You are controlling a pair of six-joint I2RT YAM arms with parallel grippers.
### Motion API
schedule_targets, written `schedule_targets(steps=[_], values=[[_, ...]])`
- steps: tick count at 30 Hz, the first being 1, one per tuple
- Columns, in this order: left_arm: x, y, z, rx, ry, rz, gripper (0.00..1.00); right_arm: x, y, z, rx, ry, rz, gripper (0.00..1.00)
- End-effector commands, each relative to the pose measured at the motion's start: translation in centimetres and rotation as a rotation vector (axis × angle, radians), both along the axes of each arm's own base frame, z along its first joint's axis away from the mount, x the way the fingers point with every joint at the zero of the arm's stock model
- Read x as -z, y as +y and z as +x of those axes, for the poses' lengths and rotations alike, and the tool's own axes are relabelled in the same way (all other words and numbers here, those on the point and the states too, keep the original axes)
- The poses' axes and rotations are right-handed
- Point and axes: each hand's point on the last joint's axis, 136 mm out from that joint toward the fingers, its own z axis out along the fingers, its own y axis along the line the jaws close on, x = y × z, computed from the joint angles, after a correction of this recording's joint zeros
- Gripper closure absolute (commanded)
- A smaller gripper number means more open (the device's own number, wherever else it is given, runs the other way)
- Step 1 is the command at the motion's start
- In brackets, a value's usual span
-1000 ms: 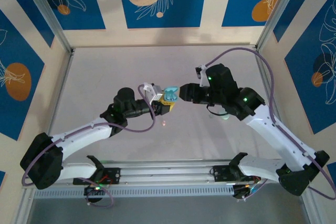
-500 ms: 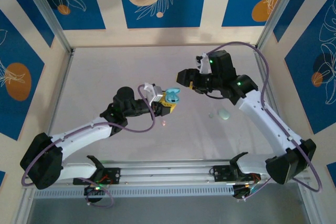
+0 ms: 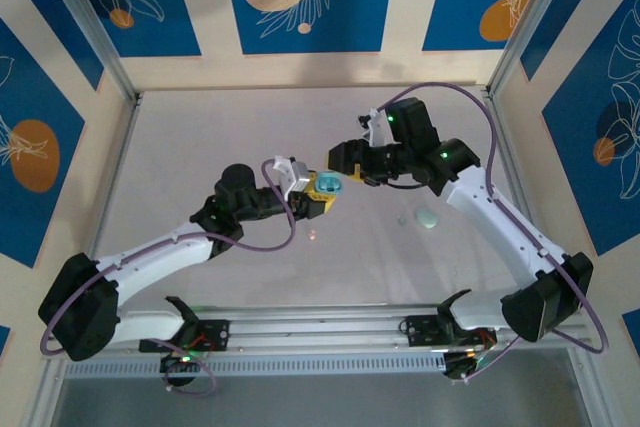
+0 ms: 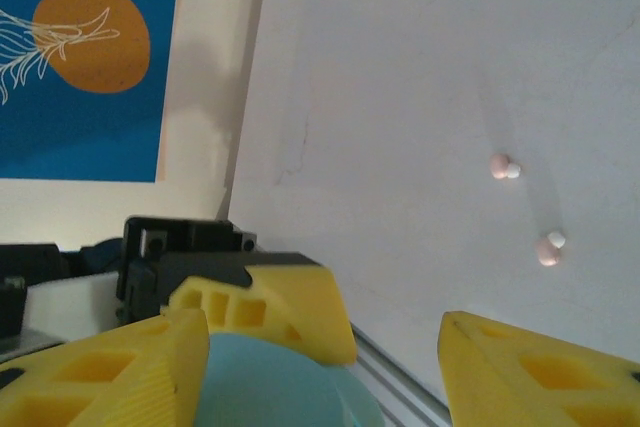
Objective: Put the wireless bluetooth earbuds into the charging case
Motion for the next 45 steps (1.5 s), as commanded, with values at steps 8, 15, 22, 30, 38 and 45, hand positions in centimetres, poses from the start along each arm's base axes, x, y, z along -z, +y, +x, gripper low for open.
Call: schedule_targets(steps=[8, 15, 22, 30, 38, 45], values=[[-4.3, -0.3, -0.4, 0.017, -0.069, -0.099, 0.75, -0.7, -0.9, -2.7, -0.043, 0.008, 0.162, 0.37], [-5.7, -0.5, -0.7, 0.045, -0.069, -0.142, 0.74, -1.6, -0.1, -3.6, -0.137, 0.067, 0.333, 0.40], [-7.0, -0.8, -1.0, 0.076, -0.053, -0.186, 0.74, -2.0, 0.9, -4.2, -0.227, 0.102, 0.402, 0.43], [-7.4, -1.1, -1.1, 0.100, -0.037, -0.198, 0.73, -2.7, 1.4, -4.0, -0.255, 0.107, 0.479, 0.60], [-7.2, -1.4, -0.9, 0.108, -0.026, -0.200, 0.72, -2.8, 1.4, -4.1, -0.263, 0.111, 0.487, 0.62], [-6.2, -1.6, -0.9, 0.115, -0.022, -0.156, 0.69, -2.8, 0.8, -3.4, -0.217, 0.112, 0.488, 0.72]])
